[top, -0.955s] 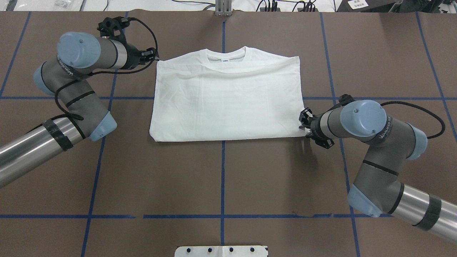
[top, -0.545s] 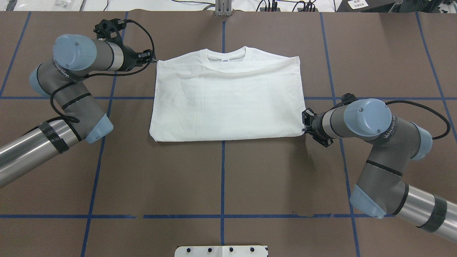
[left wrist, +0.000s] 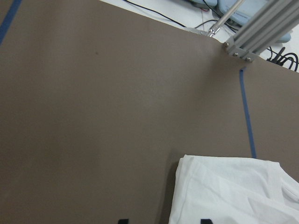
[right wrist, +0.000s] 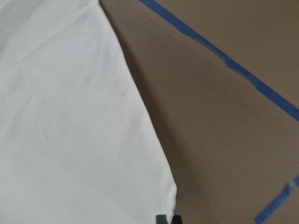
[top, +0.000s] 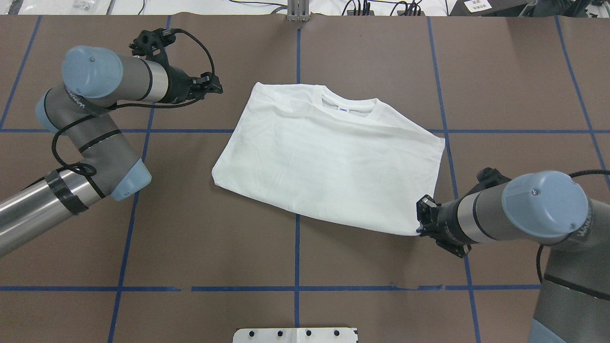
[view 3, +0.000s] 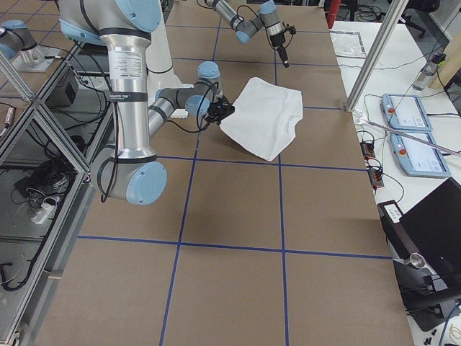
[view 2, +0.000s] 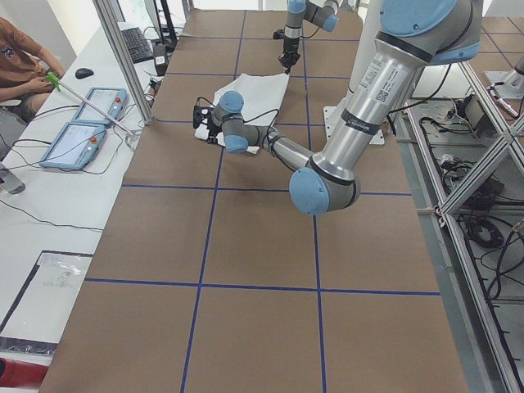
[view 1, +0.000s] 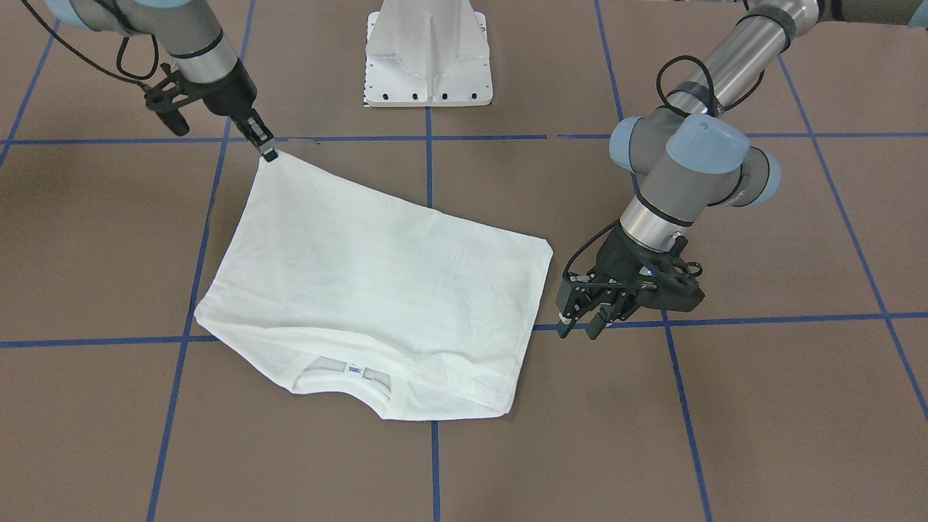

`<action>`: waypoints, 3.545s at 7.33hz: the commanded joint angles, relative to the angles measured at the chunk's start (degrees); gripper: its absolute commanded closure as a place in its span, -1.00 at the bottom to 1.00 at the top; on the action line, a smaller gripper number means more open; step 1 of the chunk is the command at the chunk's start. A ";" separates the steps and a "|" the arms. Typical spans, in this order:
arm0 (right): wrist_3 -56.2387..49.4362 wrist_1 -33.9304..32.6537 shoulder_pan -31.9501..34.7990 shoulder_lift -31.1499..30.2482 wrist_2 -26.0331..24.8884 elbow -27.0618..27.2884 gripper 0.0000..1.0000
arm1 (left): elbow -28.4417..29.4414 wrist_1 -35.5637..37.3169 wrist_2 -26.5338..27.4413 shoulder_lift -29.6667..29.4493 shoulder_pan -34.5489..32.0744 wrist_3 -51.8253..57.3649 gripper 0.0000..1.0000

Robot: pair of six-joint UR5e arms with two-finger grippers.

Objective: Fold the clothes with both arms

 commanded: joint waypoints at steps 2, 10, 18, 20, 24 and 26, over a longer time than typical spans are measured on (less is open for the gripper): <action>6.60 -2.11 -19.25 -1.37 3.35 3.56 0.68 | -9.27 0.76 -5.28 3.27 5.56 -11.81 -0.20; -7.27 -1.59 9.52 3.97 3.26 -3.01 -1.00 | -11.93 8.85 -4.58 6.62 13.84 -22.22 -0.55; -7.45 -1.50 9.61 4.08 3.26 -4.08 -1.00 | -10.96 8.94 -0.98 6.88 16.04 -22.06 0.99; -7.45 -1.32 9.96 4.16 3.26 -4.96 -1.00 | -11.40 12.96 1.81 6.79 14.99 -17.09 1.00; -7.45 -1.32 9.97 4.43 2.82 -6.10 -1.00 | -4.24 14.57 6.72 0.86 4.91 -0.09 1.00; -7.19 -1.15 9.96 4.78 0.63 -6.19 -1.00 | 15.30 7.24 7.02 -12.83 -2.21 -0.35 1.00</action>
